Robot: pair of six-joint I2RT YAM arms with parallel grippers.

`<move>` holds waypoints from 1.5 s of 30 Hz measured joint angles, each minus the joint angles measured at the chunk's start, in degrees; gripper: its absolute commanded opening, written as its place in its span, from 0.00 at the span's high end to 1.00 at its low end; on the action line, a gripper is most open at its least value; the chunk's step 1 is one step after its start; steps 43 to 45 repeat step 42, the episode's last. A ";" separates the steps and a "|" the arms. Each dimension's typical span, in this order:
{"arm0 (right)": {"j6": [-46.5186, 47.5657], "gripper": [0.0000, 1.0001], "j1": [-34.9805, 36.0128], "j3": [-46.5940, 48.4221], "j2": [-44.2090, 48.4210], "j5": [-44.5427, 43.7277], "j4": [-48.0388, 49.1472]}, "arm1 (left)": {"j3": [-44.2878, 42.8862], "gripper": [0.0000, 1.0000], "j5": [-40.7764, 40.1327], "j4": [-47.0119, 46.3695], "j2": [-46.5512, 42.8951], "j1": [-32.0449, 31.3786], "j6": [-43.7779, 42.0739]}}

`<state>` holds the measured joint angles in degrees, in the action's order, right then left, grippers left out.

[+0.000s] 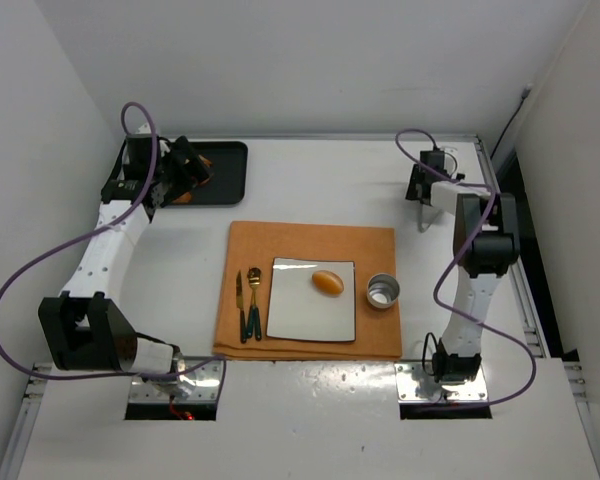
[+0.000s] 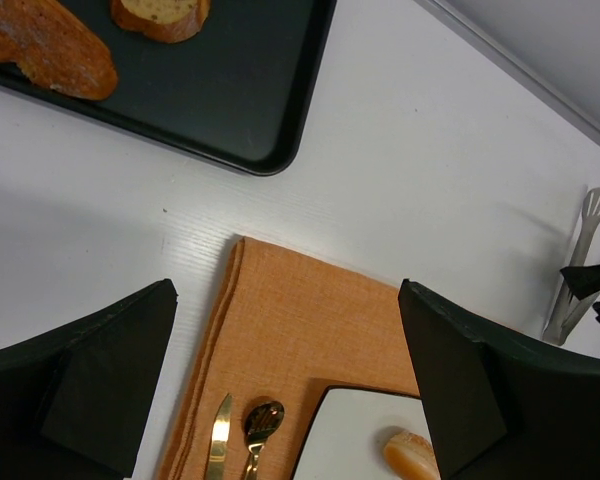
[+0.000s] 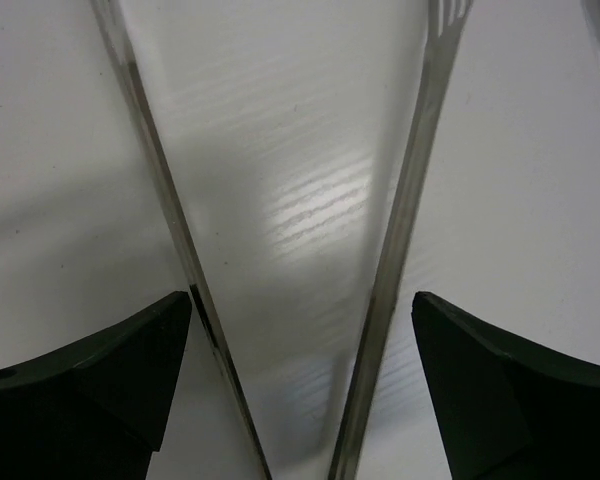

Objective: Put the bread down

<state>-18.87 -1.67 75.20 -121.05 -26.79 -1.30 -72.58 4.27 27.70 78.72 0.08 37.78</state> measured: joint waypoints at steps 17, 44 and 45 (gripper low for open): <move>-10.23 0.00 0.33 10.60 21.77 -2.75 -21.73 | 0.00 0.00 2.25 0.00 -0.02 0.00 -1.53; -12.87 0.02 0.83 -20.02 44.54 6.05 -26.29 | 0.02 0.00 3.48 0.02 -3.10 0.00 -2.56; -12.87 0.02 0.83 -20.02 44.54 6.05 -26.29 | 0.02 0.00 3.48 0.02 -3.10 0.00 -2.56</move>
